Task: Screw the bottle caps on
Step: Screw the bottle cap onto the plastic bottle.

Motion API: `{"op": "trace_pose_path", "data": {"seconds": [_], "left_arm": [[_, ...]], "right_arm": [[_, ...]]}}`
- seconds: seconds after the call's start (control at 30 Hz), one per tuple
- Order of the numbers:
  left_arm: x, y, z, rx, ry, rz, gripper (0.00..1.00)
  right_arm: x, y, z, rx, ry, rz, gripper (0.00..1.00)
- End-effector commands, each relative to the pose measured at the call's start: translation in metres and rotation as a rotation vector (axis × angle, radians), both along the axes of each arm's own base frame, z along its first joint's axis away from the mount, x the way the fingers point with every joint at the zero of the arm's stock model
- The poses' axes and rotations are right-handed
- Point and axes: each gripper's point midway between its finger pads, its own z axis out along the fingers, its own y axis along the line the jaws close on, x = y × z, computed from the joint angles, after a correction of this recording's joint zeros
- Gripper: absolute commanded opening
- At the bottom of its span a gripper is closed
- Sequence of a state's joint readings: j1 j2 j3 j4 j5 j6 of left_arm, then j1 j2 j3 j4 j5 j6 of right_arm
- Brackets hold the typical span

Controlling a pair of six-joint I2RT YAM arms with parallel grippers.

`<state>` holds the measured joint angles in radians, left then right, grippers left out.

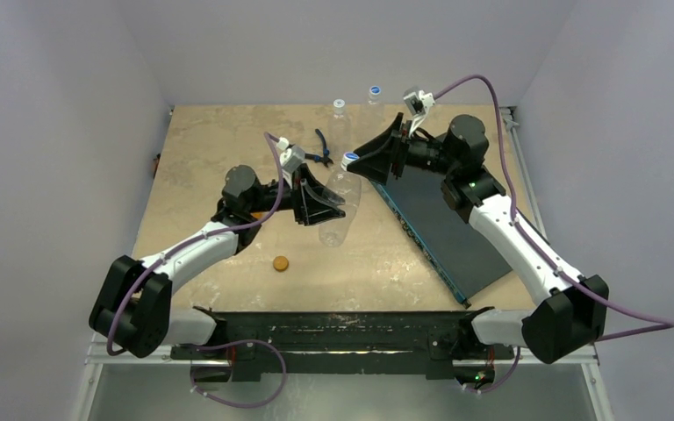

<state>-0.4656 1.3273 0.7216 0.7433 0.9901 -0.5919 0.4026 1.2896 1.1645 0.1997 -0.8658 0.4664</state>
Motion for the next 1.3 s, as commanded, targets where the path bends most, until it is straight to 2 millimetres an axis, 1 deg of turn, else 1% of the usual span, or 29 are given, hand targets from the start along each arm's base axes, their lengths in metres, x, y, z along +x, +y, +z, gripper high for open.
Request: {"op": "trace_pose_path", "data": {"seconds": [0.0,0.13,0.3,0.57,0.73,0.9,0.97,1.03,1.1,1.23,1.27], "left_arm": [[-0.009,0.002,0.017,-0.049,-0.047,-0.050,0.00],[-0.009,0.001,0.018,-0.054,-0.044,-0.050,0.00],[-0.006,0.001,0.012,-0.047,-0.030,-0.046,0.00],[-0.001,-0.001,0.009,-0.044,-0.021,-0.037,0.00],[0.001,-0.002,0.006,-0.038,-0.013,-0.031,0.00],[0.008,-0.002,0.000,-0.017,-0.007,-0.001,0.00],[0.022,-0.002,-0.002,0.010,-0.011,0.069,0.00],[0.036,0.000,-0.004,0.046,-0.040,0.142,0.00],[0.051,0.001,-0.001,0.065,-0.069,0.232,0.00],[0.081,0.004,0.002,0.141,-0.122,0.446,0.00],[0.085,0.003,0.003,0.152,-0.143,0.489,0.00]], "right_arm": [[-0.010,0.003,0.015,0.055,-0.051,0.066,0.63],[-0.013,0.004,0.014,0.060,-0.043,0.089,0.59],[-0.017,0.005,0.017,0.085,-0.036,0.107,0.56],[-0.020,0.006,0.020,0.097,-0.026,0.120,0.55],[-0.018,0.007,0.017,0.094,-0.007,0.116,0.44],[-0.015,0.009,0.015,0.083,0.015,0.099,0.28],[-0.011,0.010,0.008,0.056,0.038,0.070,0.21],[-0.005,0.012,-0.001,0.010,0.056,0.017,0.18],[0.005,0.014,-0.008,-0.044,0.071,-0.061,0.15],[0.024,0.020,-0.033,-0.173,0.138,-0.239,0.09],[0.032,0.018,-0.038,-0.204,0.157,-0.304,0.09]]}}
